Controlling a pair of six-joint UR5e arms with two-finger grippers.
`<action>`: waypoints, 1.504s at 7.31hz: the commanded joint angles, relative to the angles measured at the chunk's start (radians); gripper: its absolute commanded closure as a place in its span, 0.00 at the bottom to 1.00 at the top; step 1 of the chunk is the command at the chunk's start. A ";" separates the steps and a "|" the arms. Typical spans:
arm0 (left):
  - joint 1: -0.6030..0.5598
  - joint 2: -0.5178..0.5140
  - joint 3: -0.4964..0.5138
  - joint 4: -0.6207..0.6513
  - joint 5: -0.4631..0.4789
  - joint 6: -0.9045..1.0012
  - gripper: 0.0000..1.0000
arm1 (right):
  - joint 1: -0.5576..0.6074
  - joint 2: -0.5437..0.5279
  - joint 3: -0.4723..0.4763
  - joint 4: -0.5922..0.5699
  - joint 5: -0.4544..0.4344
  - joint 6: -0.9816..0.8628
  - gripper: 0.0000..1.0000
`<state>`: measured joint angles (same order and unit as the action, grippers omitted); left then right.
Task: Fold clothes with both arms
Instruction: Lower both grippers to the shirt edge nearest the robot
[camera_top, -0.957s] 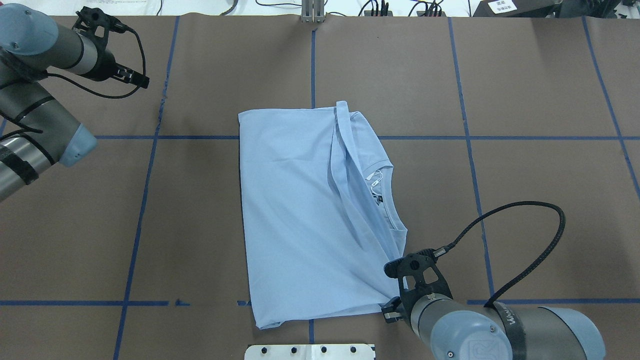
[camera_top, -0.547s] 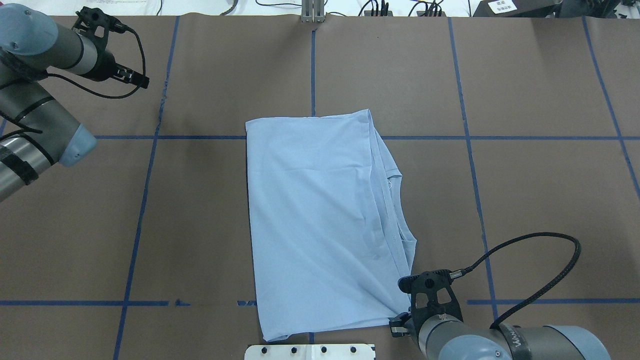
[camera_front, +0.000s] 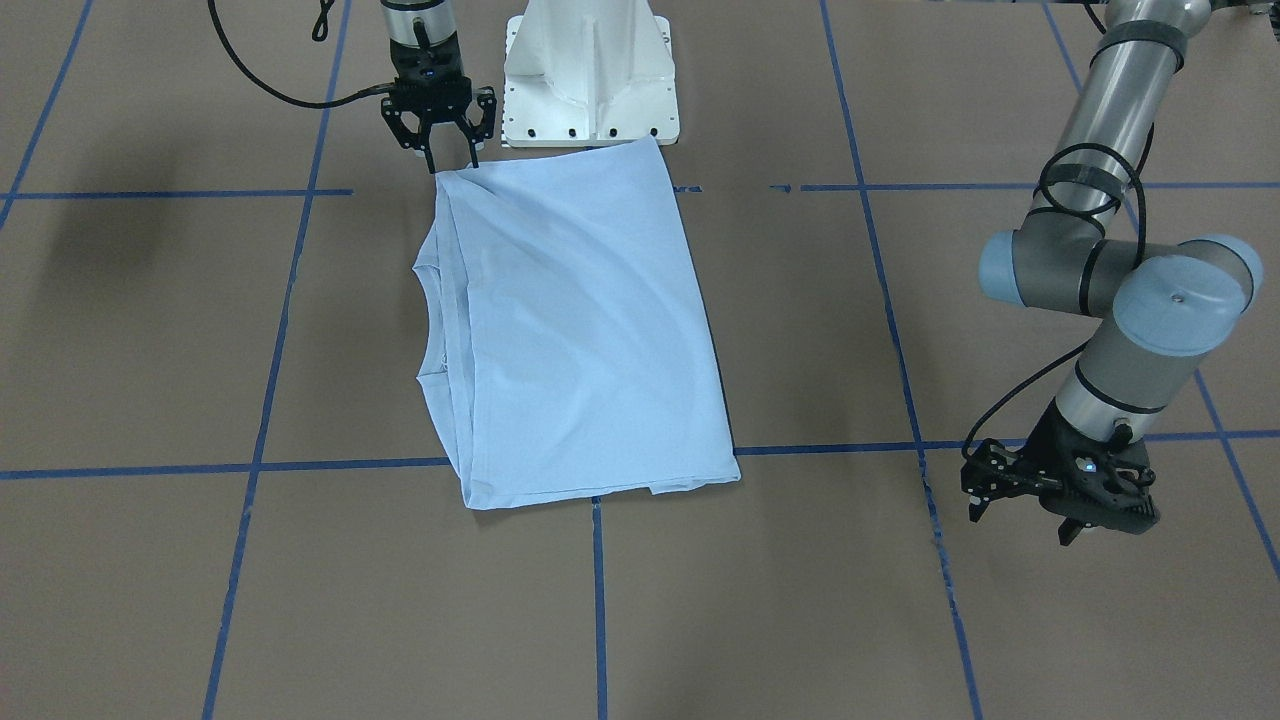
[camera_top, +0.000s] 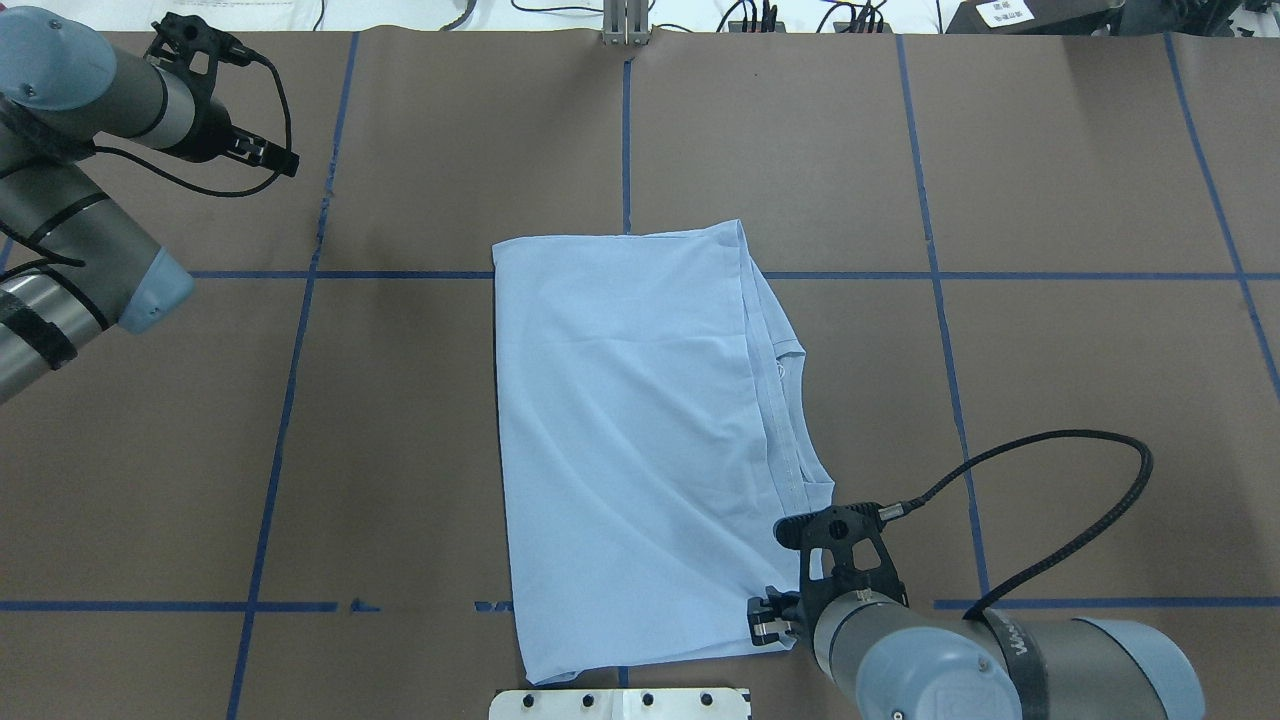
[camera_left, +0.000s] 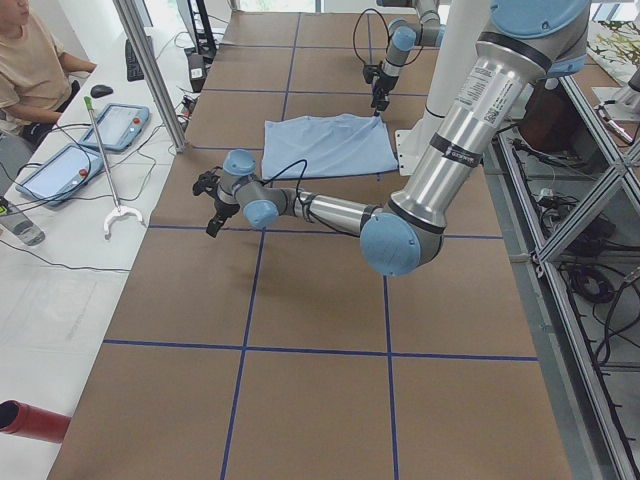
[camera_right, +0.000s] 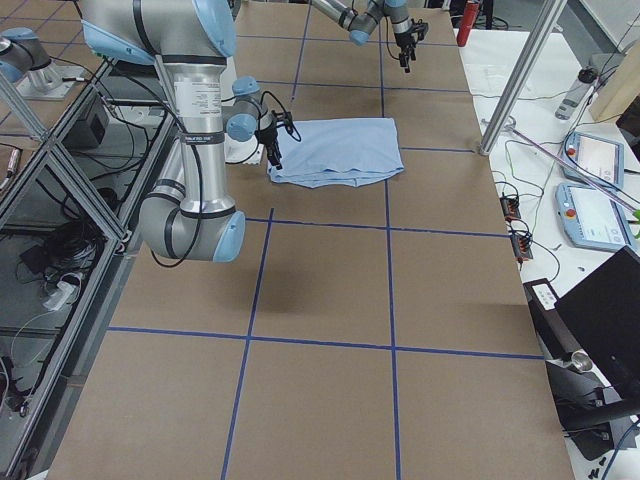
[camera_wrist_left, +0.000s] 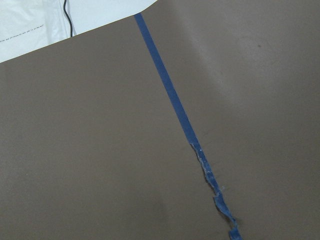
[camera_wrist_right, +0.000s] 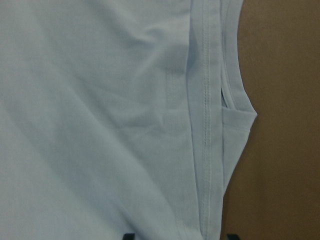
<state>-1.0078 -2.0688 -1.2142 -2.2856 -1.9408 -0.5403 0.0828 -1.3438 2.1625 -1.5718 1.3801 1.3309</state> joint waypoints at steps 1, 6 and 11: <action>0.002 0.013 -0.036 0.002 -0.029 -0.032 0.00 | 0.096 0.052 -0.015 0.065 0.068 -0.006 0.00; 0.190 0.289 -0.587 0.005 -0.115 -0.592 0.00 | 0.106 -0.095 -0.046 0.543 0.066 0.273 0.00; 0.763 0.389 -0.820 0.005 0.433 -1.194 0.00 | 0.155 -0.118 -0.072 0.575 0.051 0.340 0.00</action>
<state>-0.3852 -1.6812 -2.0253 -2.2810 -1.6557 -1.6052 0.2260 -1.4609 2.0975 -0.9981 1.4316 1.6680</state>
